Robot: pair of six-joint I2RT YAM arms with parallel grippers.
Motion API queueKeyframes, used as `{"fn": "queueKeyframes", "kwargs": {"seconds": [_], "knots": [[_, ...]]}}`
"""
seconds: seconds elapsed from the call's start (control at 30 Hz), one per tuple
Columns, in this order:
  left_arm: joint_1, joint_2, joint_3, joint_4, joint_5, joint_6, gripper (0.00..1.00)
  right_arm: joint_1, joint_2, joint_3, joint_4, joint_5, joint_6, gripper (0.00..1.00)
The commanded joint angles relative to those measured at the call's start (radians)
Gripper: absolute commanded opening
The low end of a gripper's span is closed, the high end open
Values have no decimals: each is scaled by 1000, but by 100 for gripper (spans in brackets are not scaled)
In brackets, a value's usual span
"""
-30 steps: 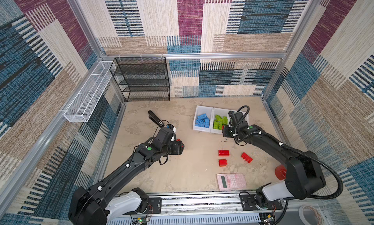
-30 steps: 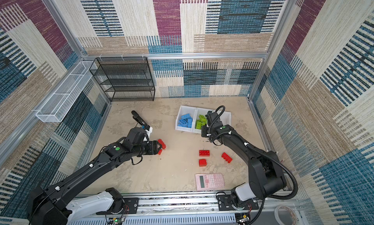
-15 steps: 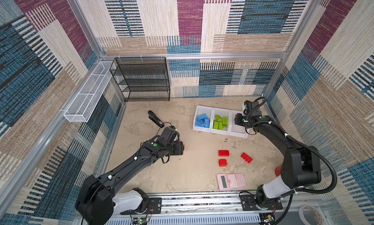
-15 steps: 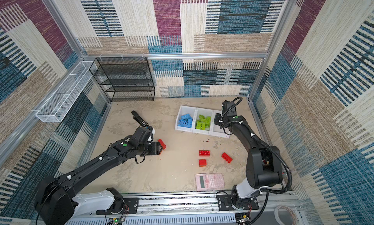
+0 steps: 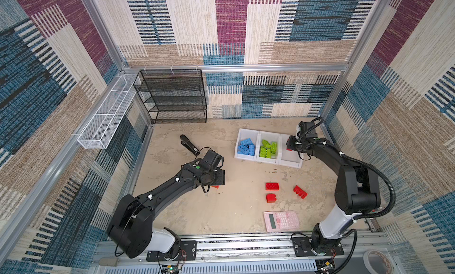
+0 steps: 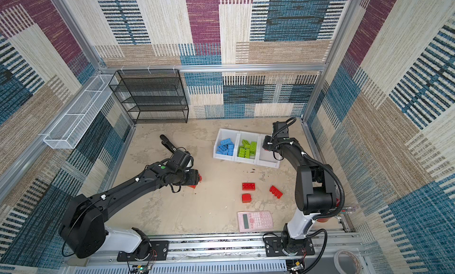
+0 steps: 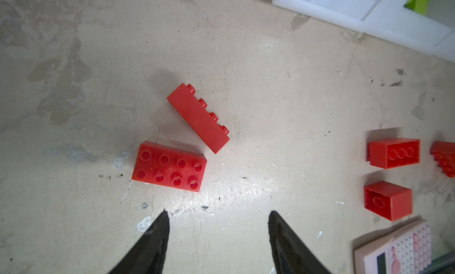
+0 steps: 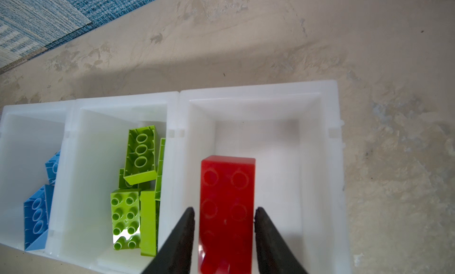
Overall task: Sort the legos into containers by color
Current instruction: 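Carry the red brick to the empty compartment and open the right gripper, then grasp a red brick near the stapler with the left gripper and lift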
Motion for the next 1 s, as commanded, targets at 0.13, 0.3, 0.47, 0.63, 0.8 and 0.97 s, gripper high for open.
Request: {"fn": "queueKeyframes", "kwargs": {"seconds": [0.13,0.3,0.47,0.63,0.8,0.97], "knots": [[3,99,60,-13,-41,-36,65,1,-39,-43,86,-19,6,61],[4,193,113,-26,-59,-43,65,3,-113,-145,182,-105,28,62],[4,262,160,-25,-70,-54,62,24,-268,-307,335,-154,78,62],[4,335,212,-48,-94,-42,58,45,-381,-386,385,-204,77,62],[4,372,234,-52,-114,-38,48,60,-417,-401,378,-213,71,62],[4,409,270,-74,-133,-32,37,62,-417,-400,397,-239,80,61]]}}
